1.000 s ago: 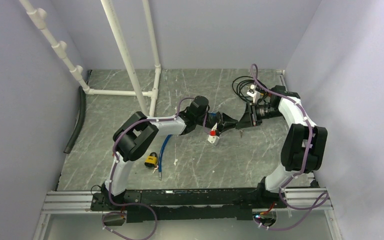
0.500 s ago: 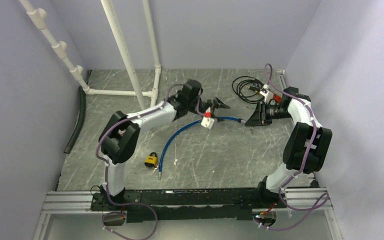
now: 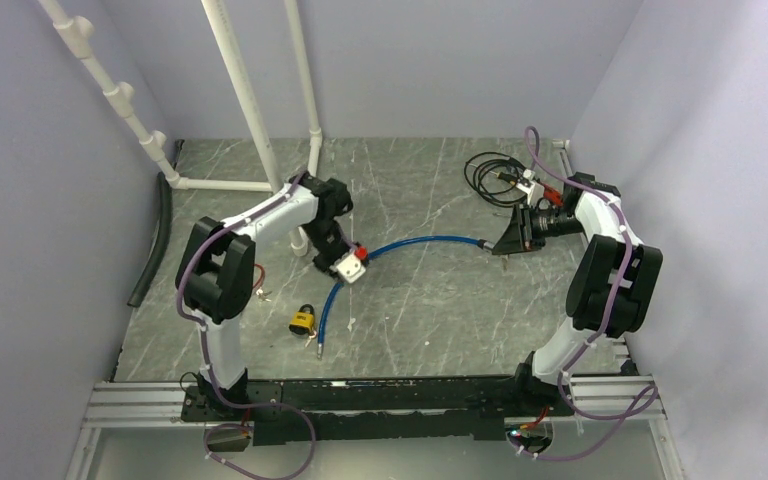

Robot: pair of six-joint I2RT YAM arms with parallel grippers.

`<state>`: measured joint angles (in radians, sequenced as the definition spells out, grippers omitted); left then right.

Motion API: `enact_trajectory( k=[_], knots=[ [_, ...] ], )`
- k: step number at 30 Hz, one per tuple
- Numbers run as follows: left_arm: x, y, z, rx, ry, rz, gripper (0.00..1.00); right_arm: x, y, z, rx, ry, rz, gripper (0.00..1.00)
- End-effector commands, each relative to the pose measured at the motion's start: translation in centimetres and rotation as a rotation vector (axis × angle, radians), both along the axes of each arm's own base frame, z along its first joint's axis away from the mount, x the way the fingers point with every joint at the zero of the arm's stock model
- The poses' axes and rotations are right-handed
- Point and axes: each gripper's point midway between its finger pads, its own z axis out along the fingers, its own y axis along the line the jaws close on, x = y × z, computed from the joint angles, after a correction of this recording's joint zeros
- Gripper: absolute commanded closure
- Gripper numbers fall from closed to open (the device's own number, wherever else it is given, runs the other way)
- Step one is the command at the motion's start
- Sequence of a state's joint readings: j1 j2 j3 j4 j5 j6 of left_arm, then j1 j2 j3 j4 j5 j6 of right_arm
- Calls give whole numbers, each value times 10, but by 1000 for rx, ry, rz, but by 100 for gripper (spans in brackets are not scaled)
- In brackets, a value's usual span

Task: Lock with the key
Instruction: Lock the lock.

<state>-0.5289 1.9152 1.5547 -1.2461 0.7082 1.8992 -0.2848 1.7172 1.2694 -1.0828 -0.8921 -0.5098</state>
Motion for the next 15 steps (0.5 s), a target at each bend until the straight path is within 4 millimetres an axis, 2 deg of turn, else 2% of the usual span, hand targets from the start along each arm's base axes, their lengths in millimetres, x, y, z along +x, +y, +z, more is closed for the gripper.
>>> enact_trajectory(
  k=[1, 9, 11, 15],
  knots=[
    [-92, 64, 12, 136, 166, -307, 51, 10, -4, 12, -16, -51, 18, 100],
    [-109, 84, -5, 155, 52, -382, 49, 12, -5, 10, -13, -40, 10, 100],
    [-106, 79, -13, 159, 36, -374, 48, 13, -5, 10, -13, -39, 9, 100],
    [-95, 55, -25, 149, 8, -319, 47, 11, -5, 9, -12, -35, 10, 100]
  ],
)
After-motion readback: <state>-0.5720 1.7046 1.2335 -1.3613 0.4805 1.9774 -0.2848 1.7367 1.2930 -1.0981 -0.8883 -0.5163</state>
